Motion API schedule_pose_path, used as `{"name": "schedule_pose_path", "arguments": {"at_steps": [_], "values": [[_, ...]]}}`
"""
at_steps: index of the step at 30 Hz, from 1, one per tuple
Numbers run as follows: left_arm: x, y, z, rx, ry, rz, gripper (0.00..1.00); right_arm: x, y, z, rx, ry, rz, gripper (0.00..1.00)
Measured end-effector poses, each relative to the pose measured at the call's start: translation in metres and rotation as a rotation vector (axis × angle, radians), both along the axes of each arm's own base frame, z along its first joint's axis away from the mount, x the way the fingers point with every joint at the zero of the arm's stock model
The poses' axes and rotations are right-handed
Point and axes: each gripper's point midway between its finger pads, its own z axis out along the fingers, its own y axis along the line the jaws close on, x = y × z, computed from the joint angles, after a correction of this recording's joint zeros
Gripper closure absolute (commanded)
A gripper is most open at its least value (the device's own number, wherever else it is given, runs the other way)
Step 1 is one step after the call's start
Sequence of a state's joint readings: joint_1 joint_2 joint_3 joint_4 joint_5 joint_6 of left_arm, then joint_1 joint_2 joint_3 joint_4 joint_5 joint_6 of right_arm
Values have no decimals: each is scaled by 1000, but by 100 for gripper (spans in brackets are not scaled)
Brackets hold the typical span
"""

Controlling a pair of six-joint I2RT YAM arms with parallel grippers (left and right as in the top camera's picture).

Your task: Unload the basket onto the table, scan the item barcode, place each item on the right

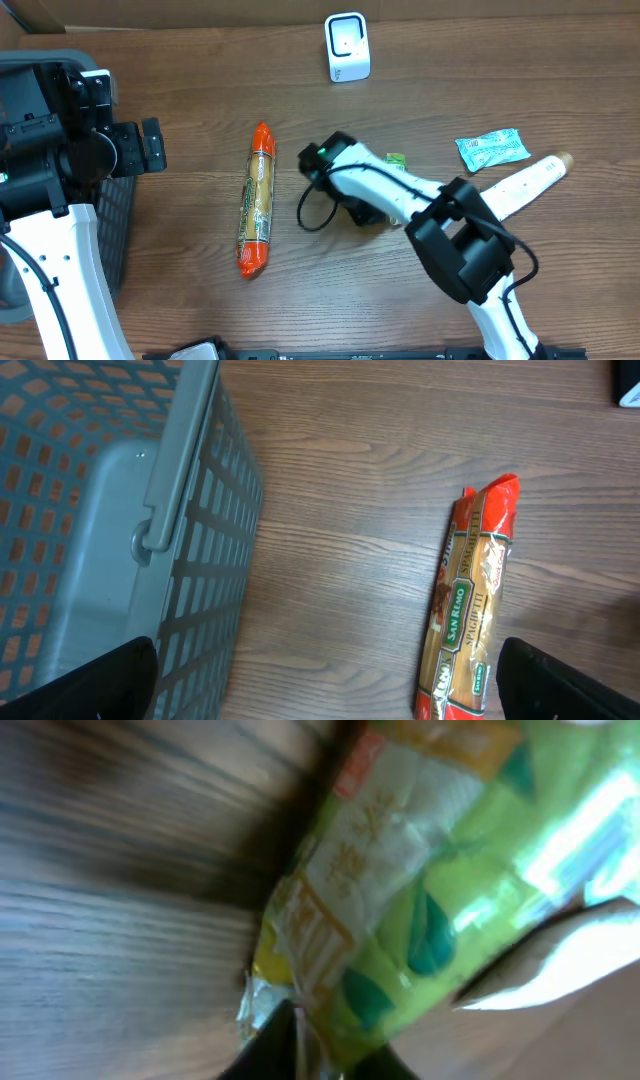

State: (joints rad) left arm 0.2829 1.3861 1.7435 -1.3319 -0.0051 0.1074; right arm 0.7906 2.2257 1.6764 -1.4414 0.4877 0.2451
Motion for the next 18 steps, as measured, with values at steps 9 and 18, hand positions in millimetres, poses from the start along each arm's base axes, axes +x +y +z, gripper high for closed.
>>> {"name": "schedule_pose_path", "arguments": {"at_steps": [9,18], "values": [[0,0,0,0,0,0,0,-18,81,0,129,-65,201,22],[0,0,0,0,0,0,0,-22,108,-3,327,14,109,28]]}}
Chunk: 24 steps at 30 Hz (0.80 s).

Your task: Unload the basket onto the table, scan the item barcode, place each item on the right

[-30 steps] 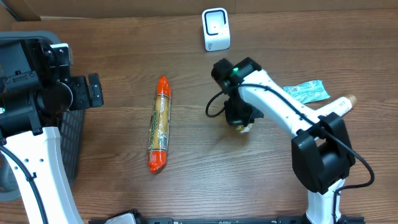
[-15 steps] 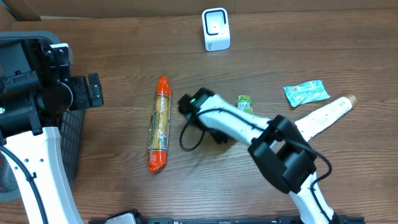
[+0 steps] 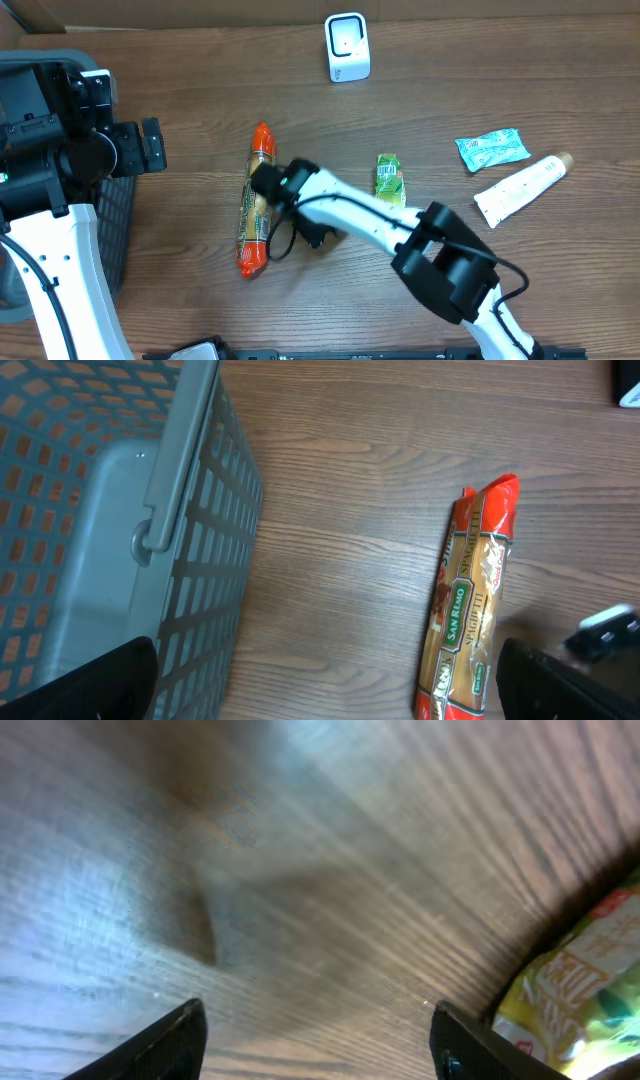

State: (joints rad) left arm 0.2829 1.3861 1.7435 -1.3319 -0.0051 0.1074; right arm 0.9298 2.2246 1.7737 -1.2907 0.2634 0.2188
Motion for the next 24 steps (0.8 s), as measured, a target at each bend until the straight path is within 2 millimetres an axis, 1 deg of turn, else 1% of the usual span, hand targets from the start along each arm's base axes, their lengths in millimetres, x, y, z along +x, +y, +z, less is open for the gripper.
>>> {"name": "schedule_pose_path", "arguments": {"at_steps": [3,5,7,10,12,13,14,15,16,18,22,24], "values": [[0,0,0,0,0,0,1,22,-6,13,75,-1,-91,28],[0,0,0,0,0,0,1,41,-15,29,147,-3,-168,28],[0,0,0,0,0,0,0,61,-29,51,241,-6,-253,26],[0,0,0,0,0,0,0,81,-59,89,374,7,-375,25],[0,0,0,0,0,0,0,84,-82,108,433,47,-441,23],[0,0,0,0,0,0,0,84,-99,117,468,77,-481,18],[0,0,0,0,0,0,1,84,-104,119,478,87,-493,16],[0,0,0,0,0,0,0,85,-113,120,494,101,-508,12],[0,0,0,0,0,0,1,85,-121,117,506,121,-528,10],[0,0,0,0,0,0,0,81,-129,105,507,156,-544,9],[0,0,0,0,0,0,1,67,-136,66,500,230,-567,10],[0,0,0,0,0,0,1,59,-134,51,510,265,-563,11]]}}
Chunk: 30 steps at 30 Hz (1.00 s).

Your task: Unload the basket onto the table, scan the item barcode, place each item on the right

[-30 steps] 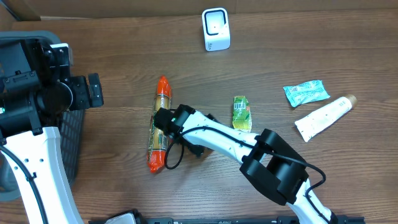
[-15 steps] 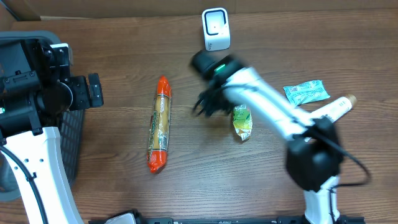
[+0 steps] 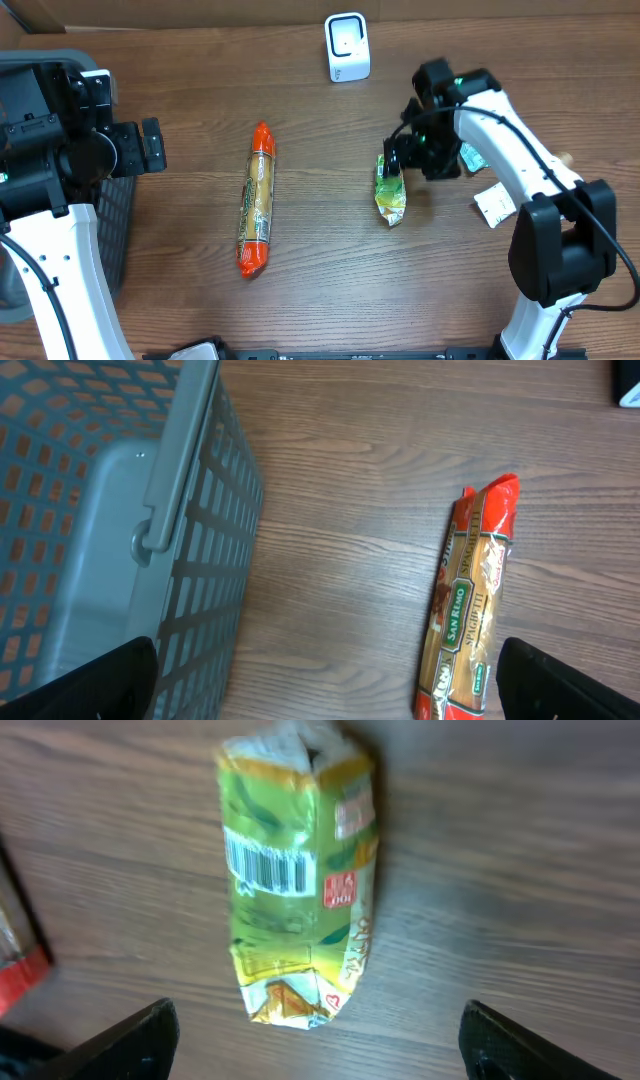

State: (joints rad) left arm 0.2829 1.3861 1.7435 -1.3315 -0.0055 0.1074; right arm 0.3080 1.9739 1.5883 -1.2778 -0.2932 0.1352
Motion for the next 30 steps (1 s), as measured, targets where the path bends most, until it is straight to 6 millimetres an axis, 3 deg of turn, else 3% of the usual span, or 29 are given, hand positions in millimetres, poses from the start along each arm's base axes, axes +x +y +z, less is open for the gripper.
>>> {"name": "schedule_pose_path", "arguments": {"at_steps": [5,14,23,30], "values": [[0,0,0,0,0,-1,0,-20,16,-10,124,58,65,11],[0,0,0,0,0,0,0,-17,30,-11,223,21,118,5],[0,0,0,0,0,0,1,-44,22,-49,216,84,117,6],[0,0,0,0,0,0,0,-46,20,-56,211,78,120,10]]}}
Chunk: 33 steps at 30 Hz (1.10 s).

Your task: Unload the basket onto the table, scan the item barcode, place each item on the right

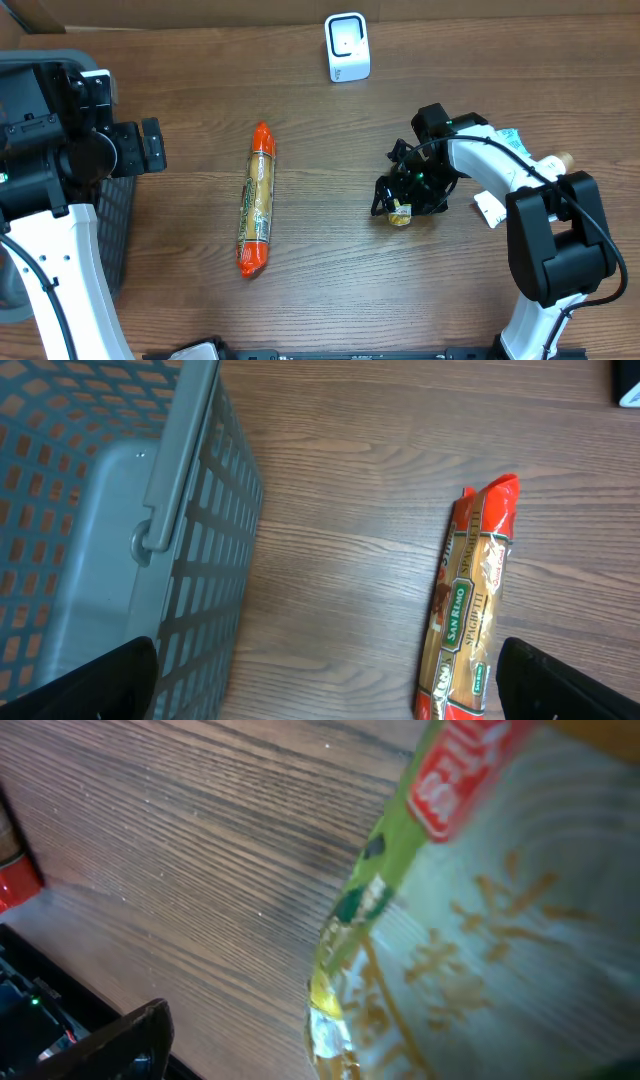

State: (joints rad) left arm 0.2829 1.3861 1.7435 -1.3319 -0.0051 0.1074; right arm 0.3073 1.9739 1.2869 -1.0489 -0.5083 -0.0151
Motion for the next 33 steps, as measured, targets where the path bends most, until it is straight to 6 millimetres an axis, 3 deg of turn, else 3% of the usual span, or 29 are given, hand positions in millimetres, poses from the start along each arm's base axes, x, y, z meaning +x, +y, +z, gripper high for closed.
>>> {"name": "schedule_pose_path", "arguments": {"at_steps": [9,13,20,24,29,33], "values": [[0,0,0,0,0,0,1,6,-2,-3,-23,-20,-17,72],[0,0,0,0,0,0,0,8,-9,1,-91,6,-72,95],[0,0,0,0,0,0,0,31,-29,26,-333,-49,-163,96],[0,0,0,0,0,0,0,37,-22,41,-511,-172,-139,96],[0,0,0,0,0,0,0,10,2,46,-771,-332,9,96],[0,0,0,0,0,0,1,-5,11,23,-962,-396,152,96]]}}
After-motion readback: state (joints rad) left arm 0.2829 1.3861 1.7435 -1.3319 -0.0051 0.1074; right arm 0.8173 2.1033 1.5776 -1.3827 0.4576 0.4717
